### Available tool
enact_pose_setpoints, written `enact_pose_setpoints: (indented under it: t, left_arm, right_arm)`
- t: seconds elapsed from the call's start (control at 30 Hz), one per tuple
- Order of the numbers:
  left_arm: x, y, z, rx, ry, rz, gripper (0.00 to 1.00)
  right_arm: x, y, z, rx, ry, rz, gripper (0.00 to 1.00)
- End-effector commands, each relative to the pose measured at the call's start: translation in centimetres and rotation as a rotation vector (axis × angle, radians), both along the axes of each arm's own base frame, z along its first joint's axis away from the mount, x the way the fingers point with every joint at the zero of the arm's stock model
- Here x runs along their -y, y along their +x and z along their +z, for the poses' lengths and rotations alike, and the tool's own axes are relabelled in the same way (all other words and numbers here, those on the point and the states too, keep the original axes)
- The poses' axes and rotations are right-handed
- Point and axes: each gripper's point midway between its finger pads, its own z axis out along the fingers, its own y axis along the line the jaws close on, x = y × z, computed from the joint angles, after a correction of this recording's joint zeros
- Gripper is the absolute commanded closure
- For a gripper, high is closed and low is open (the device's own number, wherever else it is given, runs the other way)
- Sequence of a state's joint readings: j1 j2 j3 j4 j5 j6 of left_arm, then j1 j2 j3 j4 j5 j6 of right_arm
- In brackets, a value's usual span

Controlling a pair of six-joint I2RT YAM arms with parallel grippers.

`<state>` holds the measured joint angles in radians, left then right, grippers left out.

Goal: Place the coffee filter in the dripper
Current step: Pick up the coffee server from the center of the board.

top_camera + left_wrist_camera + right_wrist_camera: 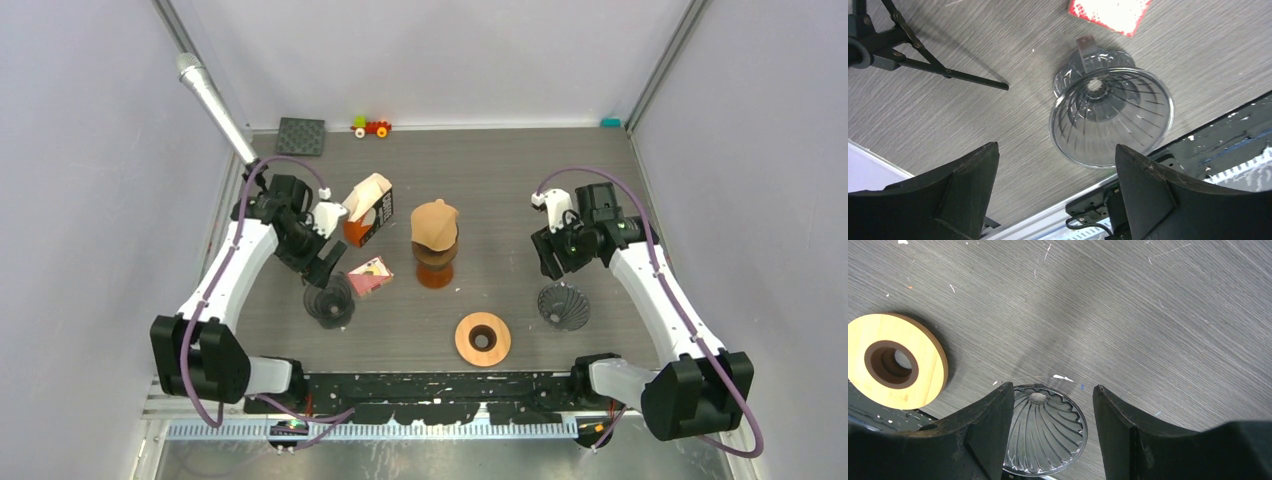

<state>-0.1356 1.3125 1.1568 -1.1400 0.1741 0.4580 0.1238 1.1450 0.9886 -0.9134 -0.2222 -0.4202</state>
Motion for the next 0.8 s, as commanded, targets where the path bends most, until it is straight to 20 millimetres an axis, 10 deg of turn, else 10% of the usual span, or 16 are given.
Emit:
enact_pose_setpoints:
  t: [0.0, 0.3, 0.77]
  left_arm:
    - [-1.2, 1.6, -1.7, 0.022, 0.068, 0.001, 0.13]
    - [-1.1, 1.6, -4.1, -0.04, 0.074, -0.002, 0.21]
    - [0.4, 0.8, -6.8, -0.166, 0.0, -0.02, 0.72]
  right_arm:
    - [0.0, 0.4, 0.2, 0.022, 0.003, 0.006, 0.36]
    - [-0.2, 0.1, -0.2, 0.015, 0.013, 0.006, 0.36]
    - [0.0, -0.3, -0.6, 0.015, 0.004, 0.006, 0.39]
